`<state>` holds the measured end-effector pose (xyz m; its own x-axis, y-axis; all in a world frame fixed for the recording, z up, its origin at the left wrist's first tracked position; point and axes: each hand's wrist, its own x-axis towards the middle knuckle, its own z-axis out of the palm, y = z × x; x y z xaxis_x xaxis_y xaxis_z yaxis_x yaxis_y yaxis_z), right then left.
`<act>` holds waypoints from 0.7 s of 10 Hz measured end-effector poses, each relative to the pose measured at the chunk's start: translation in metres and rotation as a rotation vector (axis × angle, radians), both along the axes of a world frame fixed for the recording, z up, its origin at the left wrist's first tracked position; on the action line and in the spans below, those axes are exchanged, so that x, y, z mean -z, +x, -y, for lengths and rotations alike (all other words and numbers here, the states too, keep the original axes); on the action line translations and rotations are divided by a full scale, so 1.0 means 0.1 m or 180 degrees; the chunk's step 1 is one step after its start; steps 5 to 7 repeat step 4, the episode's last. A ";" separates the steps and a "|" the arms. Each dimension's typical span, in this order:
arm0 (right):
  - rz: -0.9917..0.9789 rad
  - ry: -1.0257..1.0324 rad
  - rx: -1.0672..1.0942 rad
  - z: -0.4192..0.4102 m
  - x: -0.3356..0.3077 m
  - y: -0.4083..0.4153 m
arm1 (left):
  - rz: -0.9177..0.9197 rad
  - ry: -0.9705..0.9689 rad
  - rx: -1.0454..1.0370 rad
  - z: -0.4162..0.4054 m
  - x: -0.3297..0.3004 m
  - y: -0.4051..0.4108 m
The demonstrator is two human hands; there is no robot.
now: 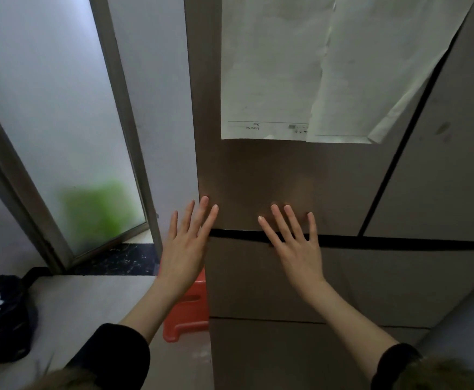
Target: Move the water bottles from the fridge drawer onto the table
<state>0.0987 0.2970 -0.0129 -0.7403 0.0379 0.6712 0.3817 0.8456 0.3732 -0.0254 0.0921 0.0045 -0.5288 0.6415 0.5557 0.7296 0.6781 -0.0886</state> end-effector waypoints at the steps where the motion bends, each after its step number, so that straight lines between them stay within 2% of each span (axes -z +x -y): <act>1: 0.0032 0.0095 0.0037 -0.03 0.02 -0.01 | -0.0029 0.0080 0.0061 -0.01 0.02 0.00; 4: -0.0353 -0.0336 -0.0371 0.25 -0.33 0.18 | -0.0311 0.0160 0.0266 0.11 -0.25 0.17; 7: -0.0353 -0.0336 -0.0371 0.25 -0.33 0.18 | -0.0311 0.0160 0.0266 0.11 -0.25 0.17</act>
